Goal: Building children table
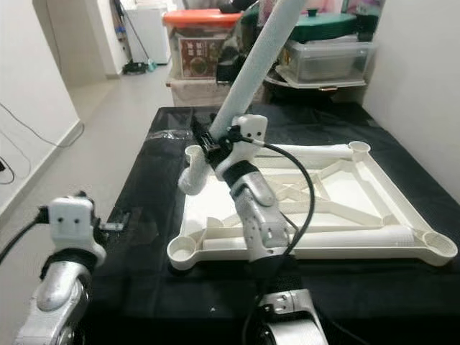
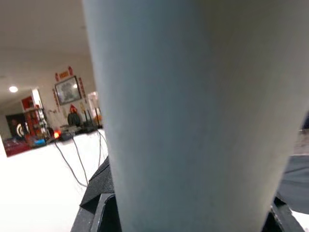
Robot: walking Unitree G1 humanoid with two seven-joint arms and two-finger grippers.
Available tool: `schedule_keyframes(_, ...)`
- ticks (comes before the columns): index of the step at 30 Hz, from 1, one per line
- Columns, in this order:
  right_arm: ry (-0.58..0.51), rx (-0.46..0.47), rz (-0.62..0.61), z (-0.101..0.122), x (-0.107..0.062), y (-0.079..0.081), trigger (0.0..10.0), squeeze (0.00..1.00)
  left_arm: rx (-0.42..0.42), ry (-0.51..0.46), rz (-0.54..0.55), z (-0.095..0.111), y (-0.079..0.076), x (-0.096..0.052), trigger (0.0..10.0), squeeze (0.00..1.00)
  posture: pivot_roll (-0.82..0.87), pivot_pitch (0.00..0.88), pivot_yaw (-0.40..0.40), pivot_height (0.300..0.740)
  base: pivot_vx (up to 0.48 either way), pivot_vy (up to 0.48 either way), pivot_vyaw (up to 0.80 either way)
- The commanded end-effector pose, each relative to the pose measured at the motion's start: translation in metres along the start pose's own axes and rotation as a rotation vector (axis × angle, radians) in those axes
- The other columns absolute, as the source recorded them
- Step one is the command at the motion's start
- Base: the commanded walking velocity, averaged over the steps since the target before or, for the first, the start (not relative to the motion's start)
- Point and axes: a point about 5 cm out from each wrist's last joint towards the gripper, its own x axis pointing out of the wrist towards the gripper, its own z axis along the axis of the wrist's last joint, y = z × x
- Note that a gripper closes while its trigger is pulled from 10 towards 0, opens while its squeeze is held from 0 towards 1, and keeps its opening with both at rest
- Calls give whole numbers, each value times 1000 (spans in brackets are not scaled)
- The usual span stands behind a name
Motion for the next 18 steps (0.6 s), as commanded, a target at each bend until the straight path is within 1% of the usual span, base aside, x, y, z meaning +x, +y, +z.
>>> schedule_keyframes(1, -7, 9, 22, 2, 4, 2, 10000, 0, 10, 14, -9, -3, 1, -2, 10000, 0, -48, 0, 17, 740, 0, 0, 569)
schedule_keyframes(2, 3, -9, 19, 3, 5, -5, 10000, 0, 14, 32, -14, -6, 2, -7, 10000, 0, -42, 0, 15, 740, 0, 0, 750)
schedule_keyframes(7, 13, -34, 10, 5, 5, -13, 10000, 0, 18, 53, -13, -8, 2, -12, 10000, 0, -36, 0, 14, 740, 0, 0, 721)
schedule_keyframes(12, 20, -27, -7, 4, 4, -14, 10000, 0, 21, 63, -12, -8, 1, -16, 10000, 0, -30, 4, 17, 740, 0, 0, 0)
schedule_keyframes(15, 24, -6, -19, 3, 3, -13, 10000, 0, 6, 73, -11, -7, 1, -19, 10000, 0, -25, 30, 21, 740, 0, 0, 0)
schedule_keyframes(18, 28, 7, -19, 1, 1, -11, 10000, 0, 5, 79, -12, -6, 0, -23, 10000, 0, -22, 53, 21, 740, -291, 0, 0)
